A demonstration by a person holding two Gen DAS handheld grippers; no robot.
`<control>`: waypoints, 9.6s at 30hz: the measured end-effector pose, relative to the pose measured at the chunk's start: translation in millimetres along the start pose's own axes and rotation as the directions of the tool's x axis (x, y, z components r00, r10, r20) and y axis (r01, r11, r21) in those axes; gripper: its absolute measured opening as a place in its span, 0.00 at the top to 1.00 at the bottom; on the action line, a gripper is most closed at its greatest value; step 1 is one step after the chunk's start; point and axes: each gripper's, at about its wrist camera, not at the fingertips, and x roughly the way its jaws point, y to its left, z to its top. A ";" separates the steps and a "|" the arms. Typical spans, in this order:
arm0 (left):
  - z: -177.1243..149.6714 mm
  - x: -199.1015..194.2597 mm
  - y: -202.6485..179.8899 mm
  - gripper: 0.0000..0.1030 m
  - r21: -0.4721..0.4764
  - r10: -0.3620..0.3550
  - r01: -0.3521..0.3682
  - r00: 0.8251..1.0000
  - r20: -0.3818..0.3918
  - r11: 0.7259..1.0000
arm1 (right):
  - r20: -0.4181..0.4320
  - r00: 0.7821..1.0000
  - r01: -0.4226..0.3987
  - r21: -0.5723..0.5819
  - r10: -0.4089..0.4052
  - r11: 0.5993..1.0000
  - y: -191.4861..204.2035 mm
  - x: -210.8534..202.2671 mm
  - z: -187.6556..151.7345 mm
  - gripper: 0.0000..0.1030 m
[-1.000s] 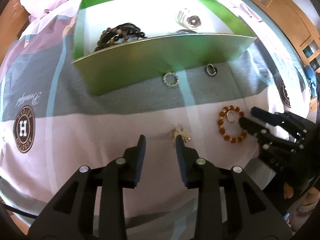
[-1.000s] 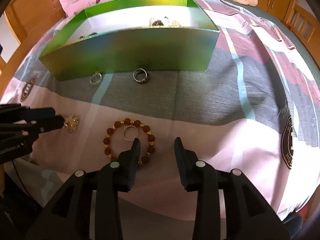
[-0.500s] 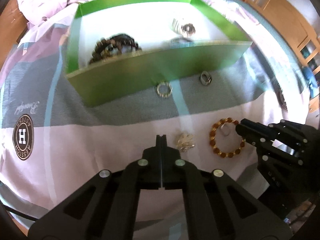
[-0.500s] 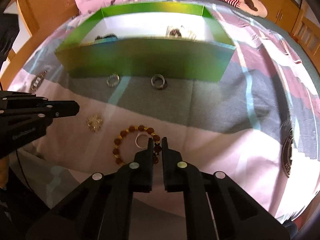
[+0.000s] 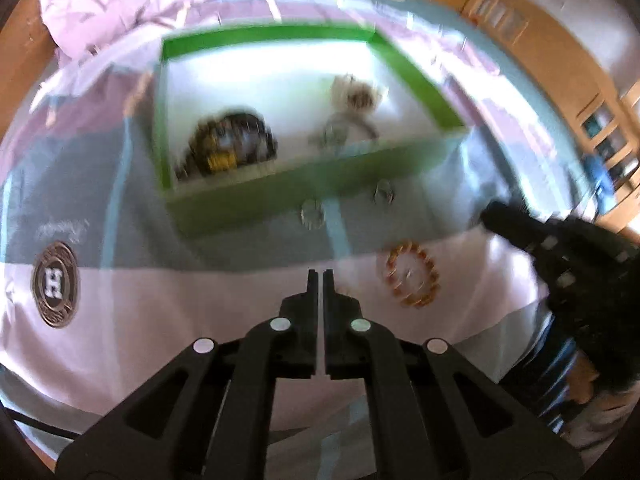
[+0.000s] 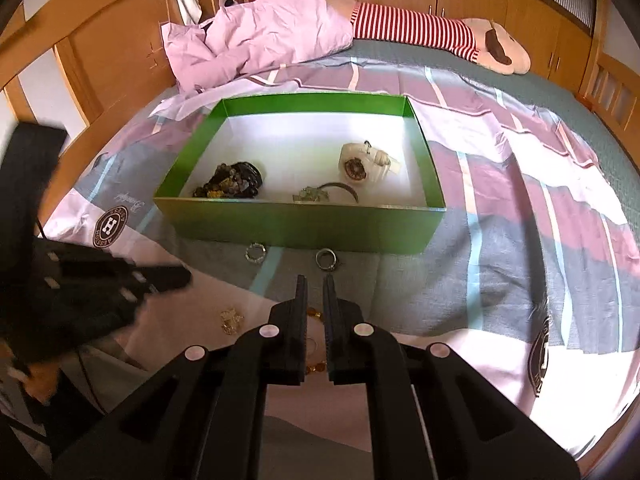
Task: Organize jewelry
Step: 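Grasp the gold flower brooch with the left tool while the right tool grasps the red bead bracelet, then lift the brooch over the box with the left tool while the right tool carries the red bracelet, then release the brooch into the box with the left tool while the right tool drops the red bracelet, then grasp a silver ring with the left tool while the right tool grasps another silver ring, then carry the ring into the box with the left tool while the right tool releases its ring there, then grasp a silver ring with the left tool while the right tool grasps a dark-stone ring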
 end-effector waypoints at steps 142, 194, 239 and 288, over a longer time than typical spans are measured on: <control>-3.2 29.9 5.4 0.52 0.120 0.030 -0.021 0.997 -0.077 0.992 | -0.126 0.989 -0.093 -0.136 0.076 0.986 -2.7 61.1 -50.6 0.77; 7.3 33.5 14.0 0.81 0.125 0.142 -0.140 0.990 -0.003 0.982 | -0.084 0.996 -0.016 -0.148 0.004 0.989 16.4 52.0 -47.2 0.84; 106.8 -13.3 44.2 0.81 -0.036 0.137 -0.132 0.965 0.222 0.991 | 0.054 0.996 0.071 -0.067 -0.068 0.995 -16.8 80.5 102.8 0.84; -2.6 38.9 45.7 0.82 -0.055 0.107 -0.110 0.992 -0.071 0.992 | -0.064 0.989 -0.137 -0.077 0.133 0.988 53.2 109.7 18.7 0.84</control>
